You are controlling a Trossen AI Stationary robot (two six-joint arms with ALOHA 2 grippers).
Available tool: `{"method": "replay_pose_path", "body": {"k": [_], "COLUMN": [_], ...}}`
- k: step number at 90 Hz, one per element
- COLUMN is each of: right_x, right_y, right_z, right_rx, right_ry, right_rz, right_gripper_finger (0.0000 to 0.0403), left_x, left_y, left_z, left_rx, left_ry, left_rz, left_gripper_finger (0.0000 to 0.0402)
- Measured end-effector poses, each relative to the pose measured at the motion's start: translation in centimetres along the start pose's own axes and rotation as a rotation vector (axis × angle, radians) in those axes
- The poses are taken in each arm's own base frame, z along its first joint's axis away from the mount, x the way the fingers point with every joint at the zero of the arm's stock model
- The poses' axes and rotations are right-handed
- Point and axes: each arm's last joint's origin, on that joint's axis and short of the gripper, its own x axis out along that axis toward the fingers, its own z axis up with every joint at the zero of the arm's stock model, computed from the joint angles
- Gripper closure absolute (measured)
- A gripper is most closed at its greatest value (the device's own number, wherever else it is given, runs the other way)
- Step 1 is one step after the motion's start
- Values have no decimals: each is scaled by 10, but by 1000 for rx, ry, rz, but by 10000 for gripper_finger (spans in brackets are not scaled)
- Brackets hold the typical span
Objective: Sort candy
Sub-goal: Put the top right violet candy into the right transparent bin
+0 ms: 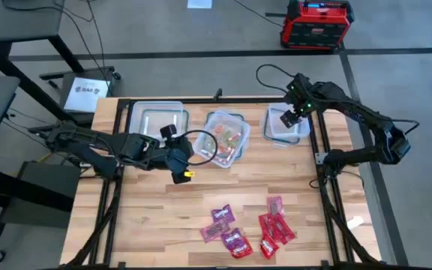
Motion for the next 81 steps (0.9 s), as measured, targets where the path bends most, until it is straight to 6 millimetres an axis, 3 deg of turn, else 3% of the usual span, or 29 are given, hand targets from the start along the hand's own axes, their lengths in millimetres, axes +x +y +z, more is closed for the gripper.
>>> {"method": "replay_pose_path", "body": {"k": [5, 16, 36, 45, 56, 70, 81], "right_x": [0, 0, 0, 0, -1, -2, -2], "right_y": [2, -5, 1, -3, 5, 0, 0], "right_z": [0, 5, 4, 6, 10, 11, 11], "right_rx": [11, 134, 107, 177, 110, 180, 164], "right_ry": [1, -45, -37, -51, -65, -93, -92], "right_rz": [98, -2, 118, 72, 400, 253, 267], "right_gripper_finger": [157, 163, 171, 172, 172, 172, 172], "left_x": [0, 0, 0, 0, 0, 0, 0], "left_y": [0, 0, 0, 0, 0, 0, 0], "left_z": [0, 0, 0, 0, 0, 0, 0], "left_rx": [0, 0, 0, 0, -1, -1, -3], "left_ry": [0, 0, 0, 0, 1, 0, -3], "left_rz": [0, 0, -1, -2, -5, -6, -6], "left_gripper_finger": [268, 268, 268, 268, 268, 268, 268]}}
